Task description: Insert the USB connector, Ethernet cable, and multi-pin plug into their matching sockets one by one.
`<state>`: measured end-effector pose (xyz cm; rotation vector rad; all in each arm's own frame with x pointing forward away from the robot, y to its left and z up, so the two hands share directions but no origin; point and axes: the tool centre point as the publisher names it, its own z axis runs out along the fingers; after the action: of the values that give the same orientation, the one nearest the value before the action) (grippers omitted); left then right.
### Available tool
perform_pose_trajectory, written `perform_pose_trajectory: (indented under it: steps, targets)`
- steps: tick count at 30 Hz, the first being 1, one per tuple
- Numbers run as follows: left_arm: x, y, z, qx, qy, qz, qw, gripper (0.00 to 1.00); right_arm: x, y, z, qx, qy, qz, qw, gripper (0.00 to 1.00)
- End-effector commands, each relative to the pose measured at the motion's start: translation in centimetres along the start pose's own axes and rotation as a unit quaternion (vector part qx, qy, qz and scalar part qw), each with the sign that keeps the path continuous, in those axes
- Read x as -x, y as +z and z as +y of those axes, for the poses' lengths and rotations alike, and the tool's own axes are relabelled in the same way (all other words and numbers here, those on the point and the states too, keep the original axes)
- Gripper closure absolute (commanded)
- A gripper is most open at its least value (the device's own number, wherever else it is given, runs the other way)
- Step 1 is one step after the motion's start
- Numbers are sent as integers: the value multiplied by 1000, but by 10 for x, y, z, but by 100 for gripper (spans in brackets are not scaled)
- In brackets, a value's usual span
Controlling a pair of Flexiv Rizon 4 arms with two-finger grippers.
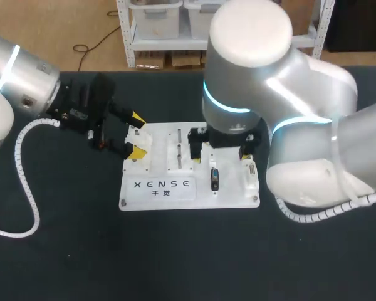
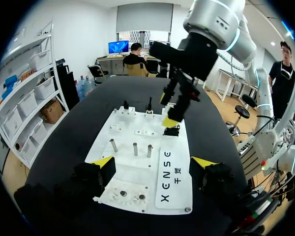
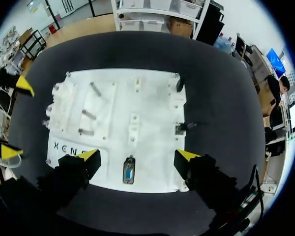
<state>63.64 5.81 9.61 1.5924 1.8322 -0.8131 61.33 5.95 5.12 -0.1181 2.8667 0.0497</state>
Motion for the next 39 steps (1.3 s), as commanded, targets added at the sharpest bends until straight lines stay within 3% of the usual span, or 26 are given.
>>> perform_pose_trajectory:
  steps: [1,10,18,19,39]
  targets:
    - [-1,0,1,-1,1,-1,1000,0,-10,6,8,-2,-1,8,1000,0]
    - [-1,0,1,-1,1,-1,1000,0,-15,17,4,4,29,42,999,0]
    - [-1,0,1,-1,1,-1,1000,0,-18,22,6,5,32,49,998,0]
    - [-1,0,1,-1,1,-1,1000,0,-18,21,5,24,44,51,997,0]
    - [-1,0,1,-1,1,-1,1000,0,-21,23,5,17,41,56,997,0]
